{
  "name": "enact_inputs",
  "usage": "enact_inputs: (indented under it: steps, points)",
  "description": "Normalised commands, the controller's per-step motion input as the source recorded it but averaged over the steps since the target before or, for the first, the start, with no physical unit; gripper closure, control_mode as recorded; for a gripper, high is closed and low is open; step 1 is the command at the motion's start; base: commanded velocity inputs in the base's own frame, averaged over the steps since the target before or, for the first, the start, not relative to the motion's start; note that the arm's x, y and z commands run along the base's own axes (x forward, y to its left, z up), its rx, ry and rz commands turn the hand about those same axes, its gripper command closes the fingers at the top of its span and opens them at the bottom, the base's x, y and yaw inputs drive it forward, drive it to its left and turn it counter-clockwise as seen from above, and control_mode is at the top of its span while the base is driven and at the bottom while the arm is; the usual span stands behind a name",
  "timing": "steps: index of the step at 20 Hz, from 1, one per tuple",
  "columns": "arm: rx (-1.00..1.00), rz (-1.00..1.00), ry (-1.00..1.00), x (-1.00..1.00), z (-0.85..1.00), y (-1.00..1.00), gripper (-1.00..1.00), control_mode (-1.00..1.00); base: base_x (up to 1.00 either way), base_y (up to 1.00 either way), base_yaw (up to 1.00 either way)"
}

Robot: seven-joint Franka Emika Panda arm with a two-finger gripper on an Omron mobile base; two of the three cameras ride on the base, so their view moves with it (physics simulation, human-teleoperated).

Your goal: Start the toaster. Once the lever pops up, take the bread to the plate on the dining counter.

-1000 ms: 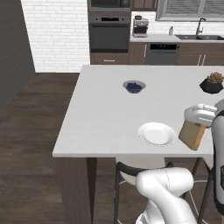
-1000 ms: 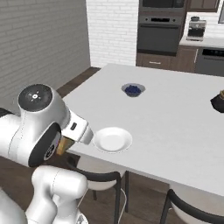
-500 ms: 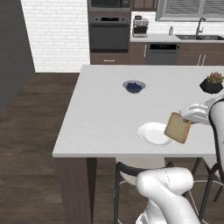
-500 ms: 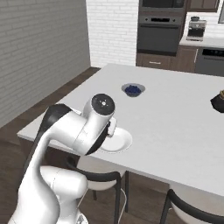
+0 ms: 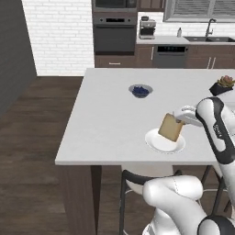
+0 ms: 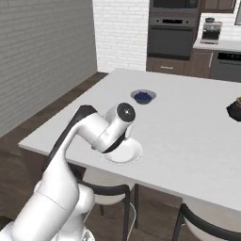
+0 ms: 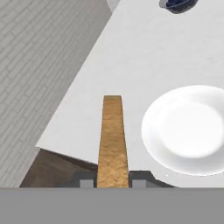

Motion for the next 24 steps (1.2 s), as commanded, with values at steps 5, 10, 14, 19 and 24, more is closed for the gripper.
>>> enact_inputs:
  steps: [5, 10, 14, 19, 24]
  points:
    - [0.00, 0.00, 0.00, 0.63, -0.48, -0.06, 1.00, -1.00, 0.00, 0.00, 0.00]
    - [-0.04, 0.00, 0.00, 0.26, -0.51, -0.03, 1.00, -1.00, 0.00, 0.00, 0.00]
    - [-0.04, 0.00, 0.00, 0.12, -0.33, -0.01, 1.00, -1.00, 0.00, 0.00, 0.00]
    - [-0.02, 0.00, 0.00, 0.18, -0.32, -0.02, 1.00, -1.00, 0.00, 0.00, 0.00]
    - [0.00, 0.00, 0.00, 0.43, -0.19, -0.16, 1.00, -1.00, 0.00, 0.00, 0.00]
